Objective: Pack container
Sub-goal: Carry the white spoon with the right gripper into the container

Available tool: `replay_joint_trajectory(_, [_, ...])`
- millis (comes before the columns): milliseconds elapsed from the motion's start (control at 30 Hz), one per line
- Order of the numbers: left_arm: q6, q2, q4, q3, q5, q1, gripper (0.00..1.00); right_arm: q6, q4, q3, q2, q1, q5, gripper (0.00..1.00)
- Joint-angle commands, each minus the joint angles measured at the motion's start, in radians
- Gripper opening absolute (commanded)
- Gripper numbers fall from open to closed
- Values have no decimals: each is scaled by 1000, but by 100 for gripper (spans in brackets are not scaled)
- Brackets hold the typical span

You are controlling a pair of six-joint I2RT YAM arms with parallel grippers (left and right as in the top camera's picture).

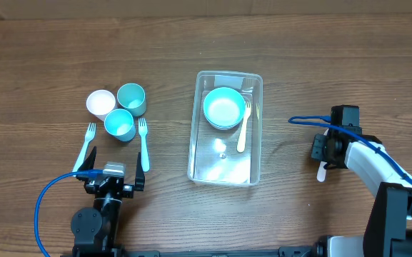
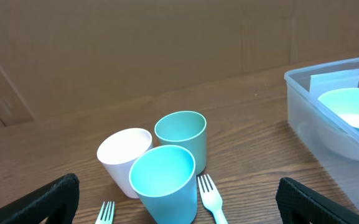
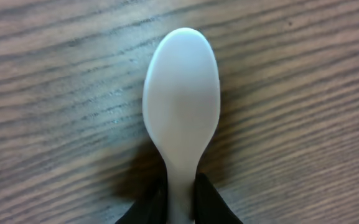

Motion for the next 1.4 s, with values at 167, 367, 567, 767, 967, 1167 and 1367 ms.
replay_joint_trajectory(167, [11,-10,1,-4,6,-2,100,8,-84,108,5,0,-23,7])
replay_joint_trajectory(367, [11,-10,1,-4,6,-2,100,9,-195,246,5,0,-140,8])
replay_joint_trajectory(567, [11,-10,1,-4,6,-2,100,137,-351,458,5,25,-241,16])
replay_joint_trajectory(767, [11,-10,1,-4,7,-2,100,189,-408,583,5,215,-250,16])
replay_joint_trajectory(967, [11,-10,1,-4,6,-2,100,245,-353,584,5,440,-209,15])
replay_joint_trajectory(1167, [11,-10,1,-4,7,-2,100,270,-343,582,5,574,-127,15])
replay_joint_trajectory(1367, [11,-10,1,-4,6,-2,100,270,-334,555,5,586,-110,15])
